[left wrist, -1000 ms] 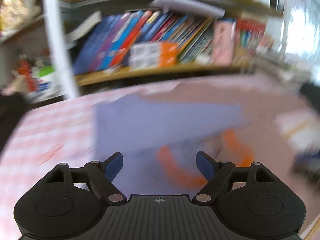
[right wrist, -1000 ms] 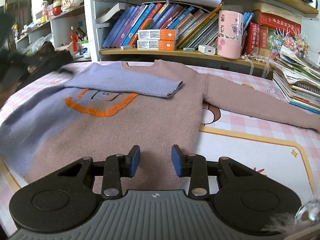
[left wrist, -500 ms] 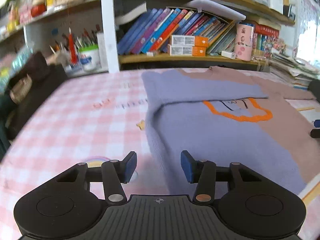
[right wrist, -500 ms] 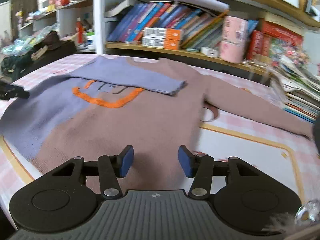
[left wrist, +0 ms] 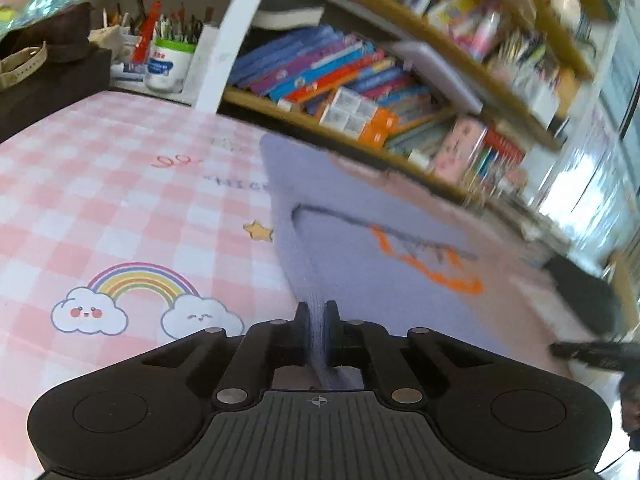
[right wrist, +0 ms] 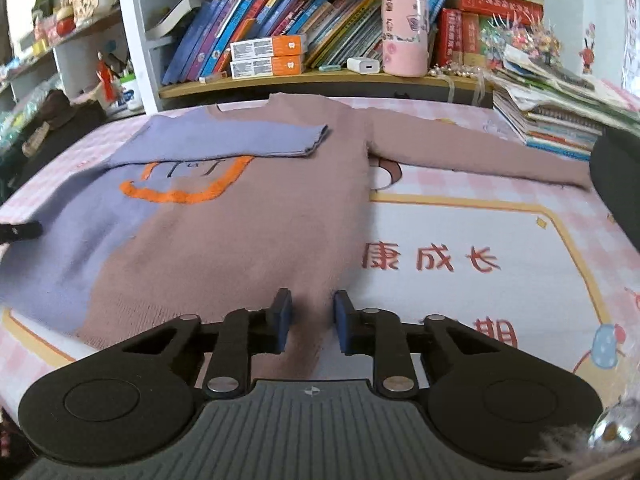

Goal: Fold clothes
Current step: 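Fold the lavender side edge inward with the left gripper and release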

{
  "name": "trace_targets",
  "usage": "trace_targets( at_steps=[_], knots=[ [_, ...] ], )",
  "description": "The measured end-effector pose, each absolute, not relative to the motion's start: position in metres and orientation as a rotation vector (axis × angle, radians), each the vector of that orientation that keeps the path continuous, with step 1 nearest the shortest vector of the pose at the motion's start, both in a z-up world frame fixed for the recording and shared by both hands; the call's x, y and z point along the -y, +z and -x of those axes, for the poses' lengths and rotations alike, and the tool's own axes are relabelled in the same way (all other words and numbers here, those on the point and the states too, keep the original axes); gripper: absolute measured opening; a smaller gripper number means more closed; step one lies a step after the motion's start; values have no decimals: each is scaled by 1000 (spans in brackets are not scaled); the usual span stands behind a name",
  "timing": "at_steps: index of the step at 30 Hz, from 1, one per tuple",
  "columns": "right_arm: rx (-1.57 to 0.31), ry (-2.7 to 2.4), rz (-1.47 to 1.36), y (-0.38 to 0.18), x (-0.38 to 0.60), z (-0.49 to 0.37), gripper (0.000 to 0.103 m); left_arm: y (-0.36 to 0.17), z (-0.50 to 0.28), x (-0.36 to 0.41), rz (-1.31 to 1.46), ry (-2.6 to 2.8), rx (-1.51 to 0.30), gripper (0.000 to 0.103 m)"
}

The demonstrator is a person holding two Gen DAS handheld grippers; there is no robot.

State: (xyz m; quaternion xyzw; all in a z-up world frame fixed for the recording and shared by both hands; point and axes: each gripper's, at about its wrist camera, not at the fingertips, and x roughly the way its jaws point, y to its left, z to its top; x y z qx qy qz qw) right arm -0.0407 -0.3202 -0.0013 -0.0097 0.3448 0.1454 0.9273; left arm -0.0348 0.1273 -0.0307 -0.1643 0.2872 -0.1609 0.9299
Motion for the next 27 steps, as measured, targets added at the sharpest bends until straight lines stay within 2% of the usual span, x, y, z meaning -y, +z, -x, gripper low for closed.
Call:
trace_targets(
  at_steps=[10,24,27],
  knots=[
    [-704,346,73,5,293,34,15,-31,46,-147,298,-255,-601,5],
    [-698,287,46,-4,312,45,15,-28,57,-138,243,-247,-610,4],
    [-686,292,30,-5,316,46,17,-29,59,-141,259,-247,-607,7]
  ],
)
